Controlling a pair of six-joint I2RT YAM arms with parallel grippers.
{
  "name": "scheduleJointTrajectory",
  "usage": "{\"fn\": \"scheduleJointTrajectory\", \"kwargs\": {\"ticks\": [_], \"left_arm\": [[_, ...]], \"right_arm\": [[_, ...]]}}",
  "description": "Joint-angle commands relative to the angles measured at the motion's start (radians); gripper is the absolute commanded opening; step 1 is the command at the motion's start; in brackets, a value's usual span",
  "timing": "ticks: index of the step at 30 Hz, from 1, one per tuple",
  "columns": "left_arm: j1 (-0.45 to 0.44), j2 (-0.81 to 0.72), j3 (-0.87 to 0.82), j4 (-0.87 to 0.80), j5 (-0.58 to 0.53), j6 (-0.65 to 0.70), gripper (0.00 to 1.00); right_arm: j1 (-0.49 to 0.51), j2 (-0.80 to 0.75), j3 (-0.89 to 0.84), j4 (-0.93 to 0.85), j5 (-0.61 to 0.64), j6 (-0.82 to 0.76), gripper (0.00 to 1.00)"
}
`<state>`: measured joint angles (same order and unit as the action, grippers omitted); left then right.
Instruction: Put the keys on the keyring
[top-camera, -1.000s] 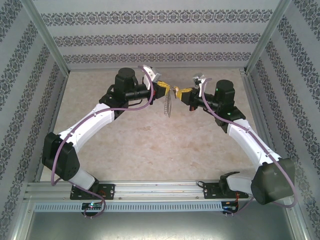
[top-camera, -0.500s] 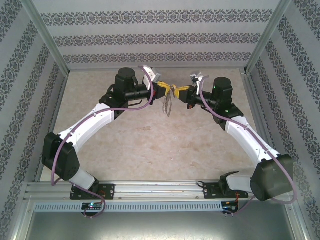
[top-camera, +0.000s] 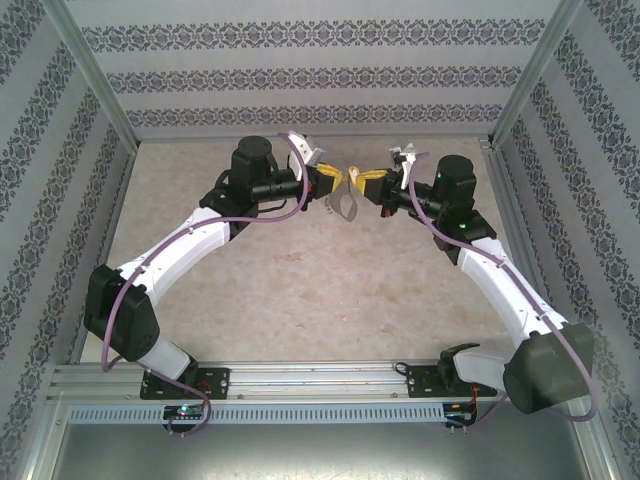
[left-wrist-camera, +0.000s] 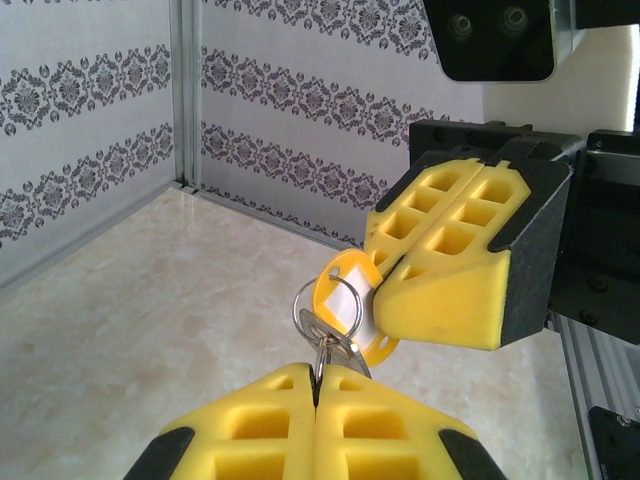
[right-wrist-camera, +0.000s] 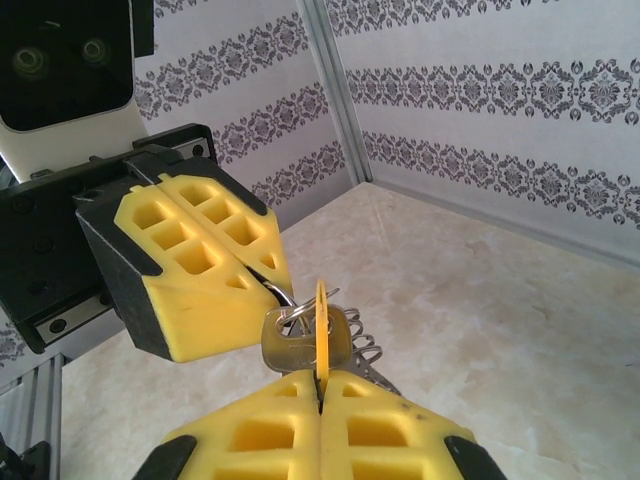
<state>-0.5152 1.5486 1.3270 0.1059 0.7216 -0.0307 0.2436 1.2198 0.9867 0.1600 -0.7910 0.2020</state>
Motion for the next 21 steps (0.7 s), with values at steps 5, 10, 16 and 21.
{"fn": "scheduleJointTrajectory", "kwargs": {"ticks": [5,10,16,21], "left_arm": [[-0.008,-0.021,0.011,0.020,0.007,0.003,0.00],[-0.008,-0.024,0.000,0.027,-0.010,0.002,0.12],[-0.007,-0.031,-0.030,0.069,-0.037,-0.025,0.39],[-0.007,-0.062,-0.066,0.103,-0.101,-0.034,0.46]], "right_arm": [[-0.026,-0.023,-0.003,0.037,0.011,0.001,0.00],[-0.026,-0.012,0.010,0.036,0.004,0.017,0.00],[-0.026,0.001,0.021,0.020,0.013,0.016,0.00],[-0.029,0.037,0.033,-0.001,0.033,0.001,0.00]]}}
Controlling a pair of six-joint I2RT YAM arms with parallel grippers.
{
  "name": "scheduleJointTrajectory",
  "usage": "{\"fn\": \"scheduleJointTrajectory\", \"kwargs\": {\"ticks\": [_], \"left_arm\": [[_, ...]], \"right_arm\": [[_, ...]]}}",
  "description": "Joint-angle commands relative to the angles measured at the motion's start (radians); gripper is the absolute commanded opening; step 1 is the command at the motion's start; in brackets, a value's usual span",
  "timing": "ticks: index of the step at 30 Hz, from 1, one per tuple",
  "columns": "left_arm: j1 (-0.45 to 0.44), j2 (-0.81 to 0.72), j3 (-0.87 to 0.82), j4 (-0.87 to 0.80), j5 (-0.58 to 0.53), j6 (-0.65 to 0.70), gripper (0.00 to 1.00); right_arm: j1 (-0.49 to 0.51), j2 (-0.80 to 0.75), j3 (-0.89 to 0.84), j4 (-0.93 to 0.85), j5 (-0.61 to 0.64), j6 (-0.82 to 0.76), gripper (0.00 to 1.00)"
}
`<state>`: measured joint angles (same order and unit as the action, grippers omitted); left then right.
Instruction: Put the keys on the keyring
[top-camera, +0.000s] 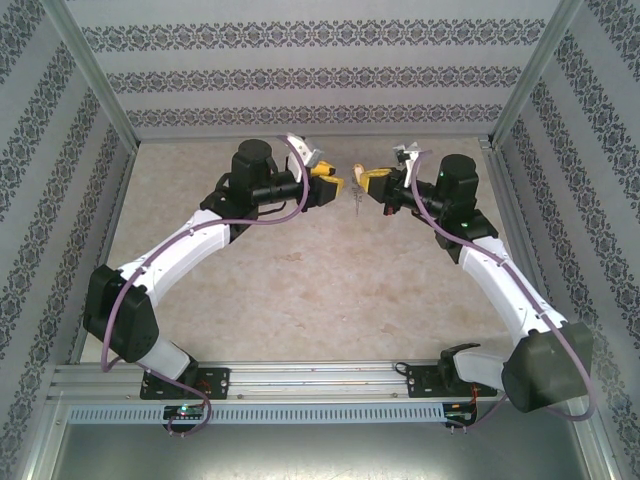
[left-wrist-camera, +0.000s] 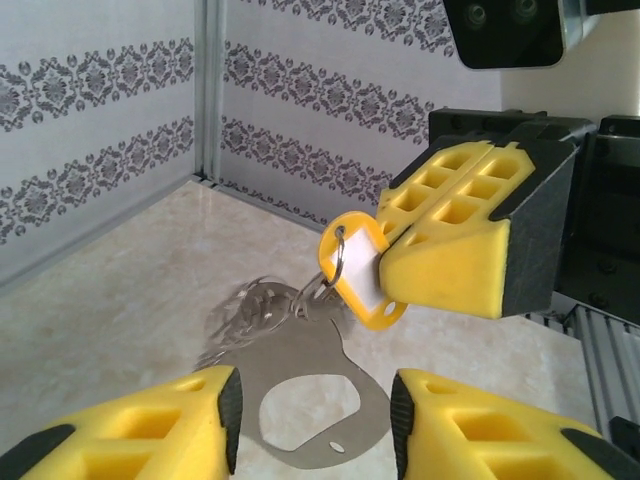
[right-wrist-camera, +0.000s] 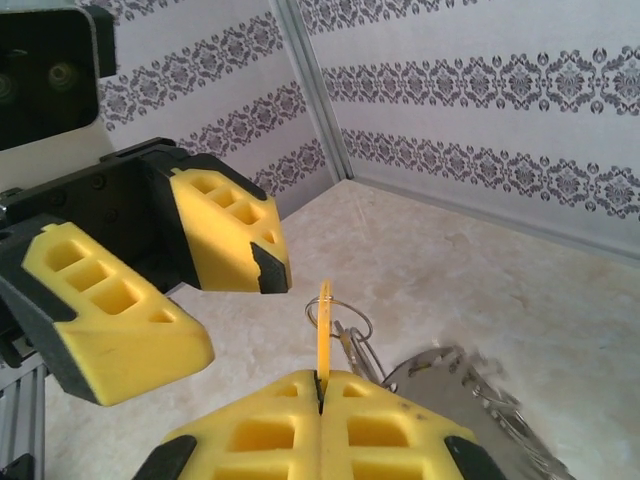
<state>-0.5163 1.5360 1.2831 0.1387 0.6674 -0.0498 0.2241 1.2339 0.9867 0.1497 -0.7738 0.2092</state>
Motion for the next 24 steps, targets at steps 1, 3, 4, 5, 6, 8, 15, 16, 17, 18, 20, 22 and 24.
{"fn": "scheduleJointTrajectory", "kwargs": {"ticks": [1,3,4,5,6,8,15,16,17,18,20,22,24], "left_arm": [[-0.006,-0.056,-0.030,0.077,-0.061,-0.015,0.47],[-0.005,-0.073,-0.050,0.088,-0.089,-0.015,0.49],[-0.005,-0.079,-0.058,0.091,-0.102,-0.015,0.50],[-0.005,-0.084,-0.067,0.094,-0.121,-0.015,0.50],[-0.005,-0.092,-0.076,0.097,-0.142,-0.015,0.50],[-0.004,-0.109,-0.098,0.111,-0.189,-0.016,0.51],[0.008,-0.146,-0.165,0.155,-0.331,-0.034,0.54],[0.011,-0.145,-0.167,0.155,-0.339,-0.038,0.54],[0.014,-0.146,-0.169,0.155,-0.345,-0.039,0.54],[0.018,-0.145,-0.172,0.156,-0.351,-0.040,0.54],[0.023,-0.138,-0.177,0.160,-0.358,-0.045,0.55],[0.029,-0.130,-0.180,0.165,-0.364,-0.048,0.55],[0.036,-0.122,-0.180,0.166,-0.369,-0.053,0.55]], "right_arm": [[-0.011,0.031,0.033,0.010,0.018,-0.006,0.00],[-0.010,0.051,0.038,0.016,0.020,-0.007,0.00],[-0.011,0.058,0.039,0.019,0.022,-0.006,0.00],[-0.012,0.068,0.040,0.022,0.025,-0.004,0.00],[-0.012,0.078,0.041,0.026,0.025,-0.003,0.00],[-0.012,0.095,0.045,0.032,0.025,-0.001,0.00],[-0.009,0.177,0.086,0.059,0.039,0.011,0.00],[-0.011,0.195,0.097,0.063,0.042,0.010,0.00],[-0.011,0.213,0.109,0.066,0.044,0.010,0.00],[-0.011,0.231,0.124,0.067,0.049,0.011,0.00],[-0.015,0.275,0.156,0.069,0.056,0.011,0.00],[-0.021,0.320,0.192,0.075,0.058,0.014,0.00],[-0.026,0.364,0.231,0.077,0.063,0.015,0.00]]}}
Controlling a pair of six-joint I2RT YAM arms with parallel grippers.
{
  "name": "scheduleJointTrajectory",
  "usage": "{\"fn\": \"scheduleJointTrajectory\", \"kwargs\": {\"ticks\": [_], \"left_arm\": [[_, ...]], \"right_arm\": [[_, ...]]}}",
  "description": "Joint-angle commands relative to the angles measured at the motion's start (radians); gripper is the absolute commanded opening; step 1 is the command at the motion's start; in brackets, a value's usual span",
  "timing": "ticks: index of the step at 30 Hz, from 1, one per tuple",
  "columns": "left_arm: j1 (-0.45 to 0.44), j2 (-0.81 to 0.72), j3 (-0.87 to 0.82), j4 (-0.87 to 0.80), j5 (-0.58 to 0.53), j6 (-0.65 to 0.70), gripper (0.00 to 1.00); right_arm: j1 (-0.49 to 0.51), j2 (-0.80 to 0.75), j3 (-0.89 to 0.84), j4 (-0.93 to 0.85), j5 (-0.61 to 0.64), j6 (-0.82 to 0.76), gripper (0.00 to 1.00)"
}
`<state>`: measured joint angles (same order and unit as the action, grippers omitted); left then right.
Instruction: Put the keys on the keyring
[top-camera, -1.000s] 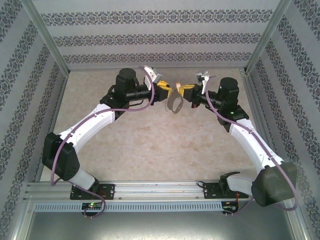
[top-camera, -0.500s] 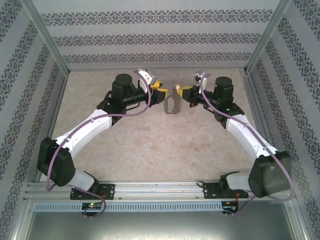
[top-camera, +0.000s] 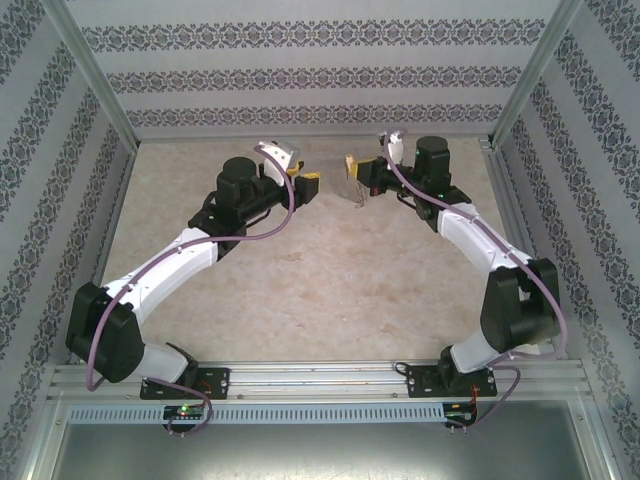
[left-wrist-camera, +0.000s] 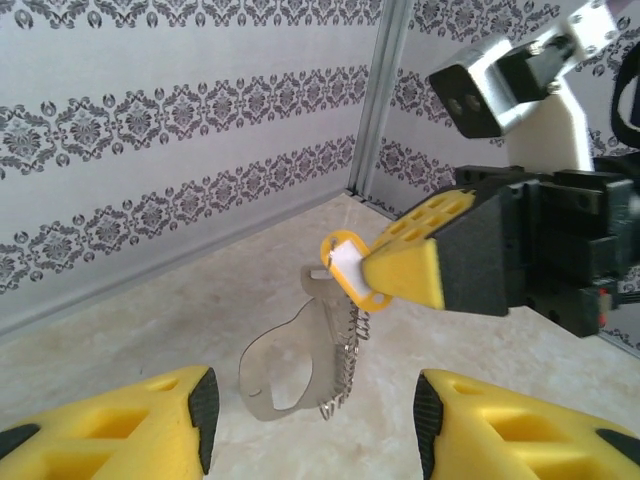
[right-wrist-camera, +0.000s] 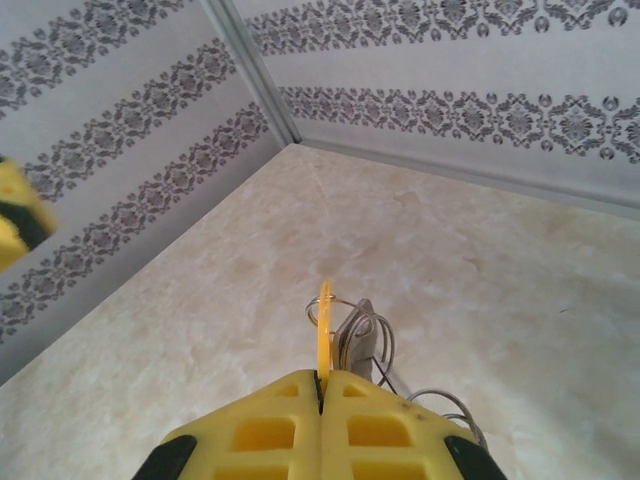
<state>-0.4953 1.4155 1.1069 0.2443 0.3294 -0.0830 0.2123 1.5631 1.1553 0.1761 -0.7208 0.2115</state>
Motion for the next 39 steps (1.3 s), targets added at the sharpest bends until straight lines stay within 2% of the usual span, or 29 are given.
{"fn": "scheduleJointTrajectory", "kwargs": {"ticks": [1,12,39], "left_arm": [[0.018,0.001,-0.004,0.062,-0.030,-0.022,0.55],[0.041,0.004,-0.006,0.056,-0.024,-0.035,0.56],[0.042,-0.057,-0.046,0.042,0.001,-0.100,0.57]], "right_arm": [[-0.017,0.058,0.083,0.051,0.010,0.014,0.00],[-0.039,0.250,0.202,0.083,-0.002,0.059,0.00],[0.161,0.293,-0.157,0.358,0.119,0.230,0.00]]}}
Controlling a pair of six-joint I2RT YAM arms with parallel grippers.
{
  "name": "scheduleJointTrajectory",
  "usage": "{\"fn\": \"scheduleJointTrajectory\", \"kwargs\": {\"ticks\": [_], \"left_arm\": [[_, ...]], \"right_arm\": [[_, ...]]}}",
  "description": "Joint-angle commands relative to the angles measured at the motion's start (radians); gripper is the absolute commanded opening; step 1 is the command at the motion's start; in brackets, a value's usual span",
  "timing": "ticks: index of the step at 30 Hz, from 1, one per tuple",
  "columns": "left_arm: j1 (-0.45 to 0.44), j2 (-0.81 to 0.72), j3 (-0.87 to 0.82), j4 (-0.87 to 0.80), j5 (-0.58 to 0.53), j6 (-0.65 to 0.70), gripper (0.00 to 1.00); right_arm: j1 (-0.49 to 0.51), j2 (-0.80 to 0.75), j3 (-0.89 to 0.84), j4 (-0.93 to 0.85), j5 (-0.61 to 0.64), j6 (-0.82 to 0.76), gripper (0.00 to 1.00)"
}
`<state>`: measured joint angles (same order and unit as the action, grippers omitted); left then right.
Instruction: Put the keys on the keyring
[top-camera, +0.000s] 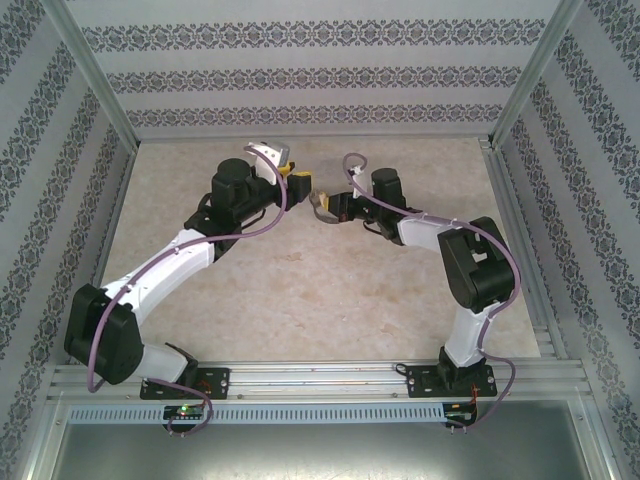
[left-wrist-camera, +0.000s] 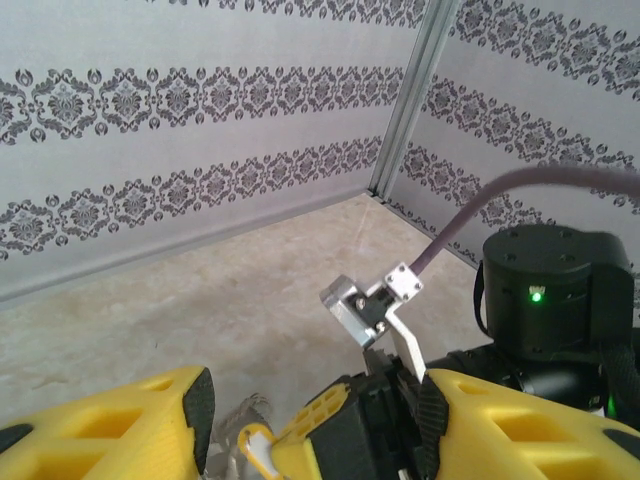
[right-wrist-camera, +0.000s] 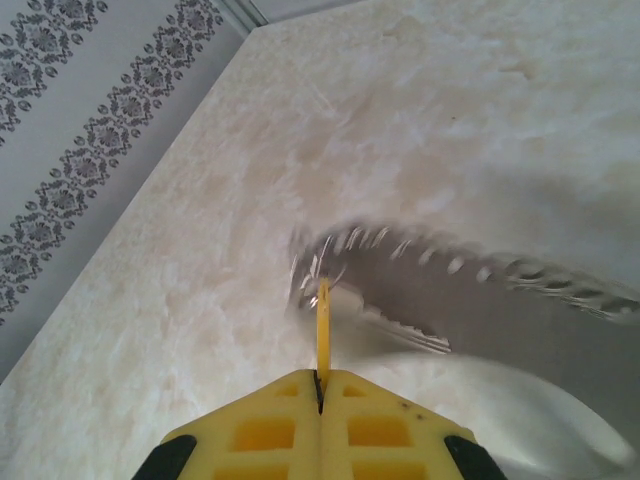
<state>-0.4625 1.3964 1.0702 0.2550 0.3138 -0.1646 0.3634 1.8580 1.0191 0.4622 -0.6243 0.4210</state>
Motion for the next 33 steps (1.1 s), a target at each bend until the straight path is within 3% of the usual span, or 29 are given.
{"fn": "scheduleJointTrajectory", "kwargs": {"ticks": [1,15,29,33], "left_arm": [[0.009,-0.040,-0.012,0.032,0.016,-0.020,0.57],[0.009,-0.051,-0.018,0.023,0.030,-0.035,0.58],[0.008,-0.083,-0.039,0.007,0.038,-0.040,0.58],[0.009,-0.080,-0.038,0.013,0.041,-0.045,0.58]], "right_arm": [[0.013,-0.006,-0.029,0.079,0.024,0.024,0.00],[0.074,-0.040,-0.136,0.086,0.045,0.033,0.00],[0.196,0.069,-0.114,0.058,0.090,0.044,0.00],[0.241,0.085,-0.104,0.044,0.101,0.042,0.15]]}}
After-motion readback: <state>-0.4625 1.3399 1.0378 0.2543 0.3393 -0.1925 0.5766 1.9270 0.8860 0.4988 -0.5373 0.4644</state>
